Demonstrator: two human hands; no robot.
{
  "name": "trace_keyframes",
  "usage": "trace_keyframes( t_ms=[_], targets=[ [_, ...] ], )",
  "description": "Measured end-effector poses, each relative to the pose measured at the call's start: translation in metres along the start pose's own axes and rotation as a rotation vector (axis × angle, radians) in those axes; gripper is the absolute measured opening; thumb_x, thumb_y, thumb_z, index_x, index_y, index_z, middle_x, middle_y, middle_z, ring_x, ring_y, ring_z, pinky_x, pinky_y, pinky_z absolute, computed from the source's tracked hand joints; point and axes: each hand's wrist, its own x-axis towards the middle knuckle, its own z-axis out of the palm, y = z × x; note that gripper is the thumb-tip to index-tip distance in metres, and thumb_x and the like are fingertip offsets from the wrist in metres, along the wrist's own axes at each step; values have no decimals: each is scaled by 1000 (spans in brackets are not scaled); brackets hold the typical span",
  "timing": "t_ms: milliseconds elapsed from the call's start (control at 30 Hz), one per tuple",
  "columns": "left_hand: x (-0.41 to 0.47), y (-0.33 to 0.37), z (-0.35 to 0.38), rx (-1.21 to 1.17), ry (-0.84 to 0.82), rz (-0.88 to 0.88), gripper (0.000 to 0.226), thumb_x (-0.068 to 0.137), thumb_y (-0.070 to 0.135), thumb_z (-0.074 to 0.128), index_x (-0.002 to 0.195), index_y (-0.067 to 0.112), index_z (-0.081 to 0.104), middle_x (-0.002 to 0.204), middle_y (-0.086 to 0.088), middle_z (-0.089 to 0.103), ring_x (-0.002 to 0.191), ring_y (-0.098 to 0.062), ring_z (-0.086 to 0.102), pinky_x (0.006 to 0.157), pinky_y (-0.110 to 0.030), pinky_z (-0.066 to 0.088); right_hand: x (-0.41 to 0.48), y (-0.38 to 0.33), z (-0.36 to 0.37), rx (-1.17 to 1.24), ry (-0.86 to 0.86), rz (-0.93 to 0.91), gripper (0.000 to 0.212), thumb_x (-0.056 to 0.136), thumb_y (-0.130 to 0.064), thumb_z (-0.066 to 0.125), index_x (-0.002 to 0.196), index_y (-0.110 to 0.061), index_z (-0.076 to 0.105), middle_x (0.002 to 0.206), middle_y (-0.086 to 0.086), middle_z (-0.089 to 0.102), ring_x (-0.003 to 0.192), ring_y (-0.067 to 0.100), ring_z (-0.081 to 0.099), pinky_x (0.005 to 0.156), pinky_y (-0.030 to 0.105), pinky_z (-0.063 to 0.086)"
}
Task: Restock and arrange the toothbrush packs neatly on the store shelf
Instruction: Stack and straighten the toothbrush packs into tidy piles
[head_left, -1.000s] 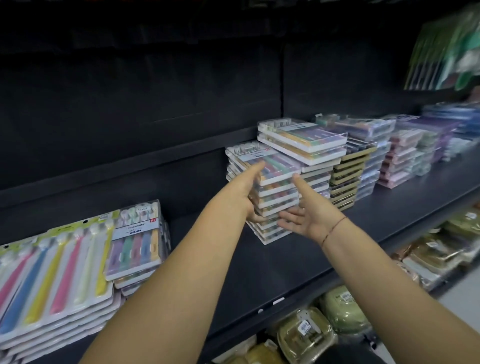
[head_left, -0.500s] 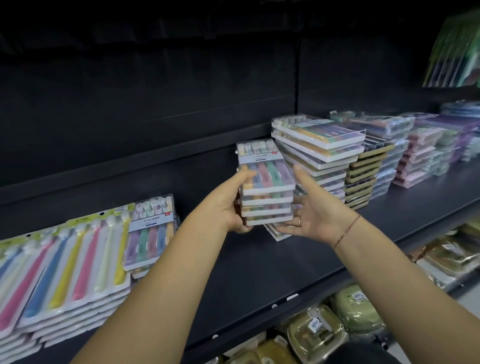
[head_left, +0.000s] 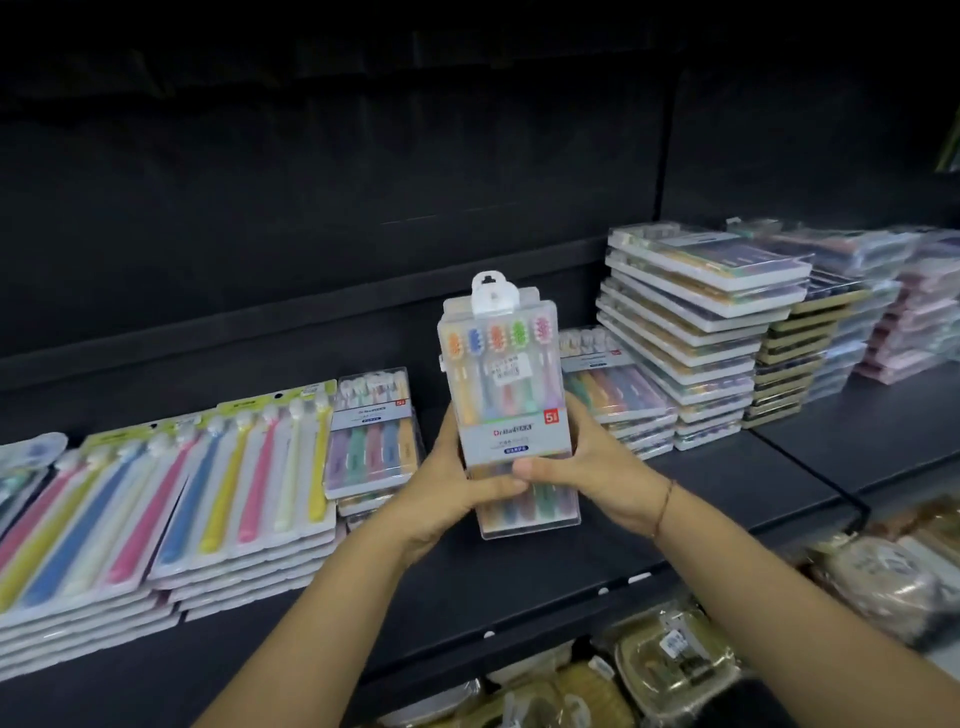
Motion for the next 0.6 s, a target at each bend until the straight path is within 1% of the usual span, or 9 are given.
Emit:
trace_keyframes(
  t_ms=[100,200,233,333,400,467,533,567,600],
  targets=[
    [-7,-16,2,67,14,-18,101,67,24,88,148,30,28,132,14,61,124,-7,56,96,-25,50,-1,16,4,-58,-23,-21,110,56,-27,92,146,-32,29,130,0,63,122,17,58,104,42,48],
    [-11,-20,4,126,36,0,95,75,12,84,147,33,26,124,24,61,116,6,56,87,-12,49,-3,27,4,-22,-50,-34,104,61,-15,88,144,-31,27,132,0,60,122,16,59,101,39,49],
    [-13,-19,6,136,43,4,94,76,11,83,147,33,26,123,27,61,113,10,56,84,-9,47,-4,30,3,-11,-60,-29,101,63,-12,86,142,-30,27,133,1,59,122,15,59,100,38,50],
    [-18,-22,7,178,56,4,92,78,23,82,148,37,24,123,35,57,114,14,53,85,-6,45,-7,33,0,19,-89,-6,97,64,-13,85,140,-30,28,133,3,58,121,17,59,96,33,51],
    [-22,-22,7,235,71,-15,84,81,32,78,147,41,26,126,35,55,117,14,50,87,-4,43,-7,33,0,29,-75,0,94,62,-17,86,138,-29,31,132,3,59,120,17,60,96,33,52],
    [-25,-17,5,340,84,-32,66,87,40,71,142,42,35,128,32,54,120,9,50,87,-6,42,-3,31,3,23,-21,7,94,58,-23,89,136,-28,36,130,3,60,119,15,61,98,34,51],
    [-27,-8,0,490,144,-24,49,92,45,62,138,38,46,127,24,58,117,0,55,88,-15,44,6,26,6,28,46,43,95,54,-28,91,135,-22,41,127,4,63,116,15,62,100,36,51],
    [-29,-2,-3,528,231,1,44,93,45,59,135,33,52,122,18,63,109,-3,60,87,-20,47,11,21,8,51,57,75,93,55,-30,90,134,-19,44,126,5,65,115,17,63,101,38,50],
    [-32,6,-9,533,366,43,37,95,42,58,129,29,59,110,13,69,95,-4,64,81,-24,50,17,16,9,87,38,118,86,58,-32,89,132,-16,49,124,5,67,114,19,64,102,41,49]
  ],
)
